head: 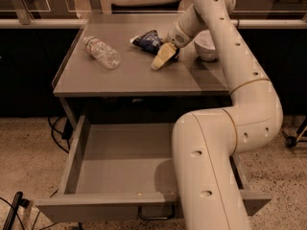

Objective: Place blue chip bag into top drawer

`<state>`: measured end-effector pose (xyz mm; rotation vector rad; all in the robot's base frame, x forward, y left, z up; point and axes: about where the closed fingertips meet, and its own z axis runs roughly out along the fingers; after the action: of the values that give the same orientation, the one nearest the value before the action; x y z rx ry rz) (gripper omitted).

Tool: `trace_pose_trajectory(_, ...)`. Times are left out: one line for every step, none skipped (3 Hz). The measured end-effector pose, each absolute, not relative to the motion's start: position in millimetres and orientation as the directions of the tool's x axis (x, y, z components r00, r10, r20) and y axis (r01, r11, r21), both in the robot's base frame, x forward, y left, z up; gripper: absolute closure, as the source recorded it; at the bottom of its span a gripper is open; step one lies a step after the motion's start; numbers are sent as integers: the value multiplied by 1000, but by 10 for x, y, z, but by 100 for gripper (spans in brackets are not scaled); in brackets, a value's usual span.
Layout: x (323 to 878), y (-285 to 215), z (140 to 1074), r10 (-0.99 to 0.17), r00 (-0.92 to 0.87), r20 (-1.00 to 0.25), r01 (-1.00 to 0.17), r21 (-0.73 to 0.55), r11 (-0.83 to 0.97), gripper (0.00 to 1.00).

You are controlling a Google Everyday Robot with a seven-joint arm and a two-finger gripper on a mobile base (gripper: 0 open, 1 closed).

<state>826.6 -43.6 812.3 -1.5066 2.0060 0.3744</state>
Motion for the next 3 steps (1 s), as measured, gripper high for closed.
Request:
trace_pose_trajectory(8266,-435,8122,-772,-180,-610,-940,-125,317,72)
trace_pose_trajectory(8266,-435,8122,-772,-180,-610,-940,-125,317,97)
trace_pose_trajectory(8266,-435,8127,-772,-180,-610,-940,-125,317,100)
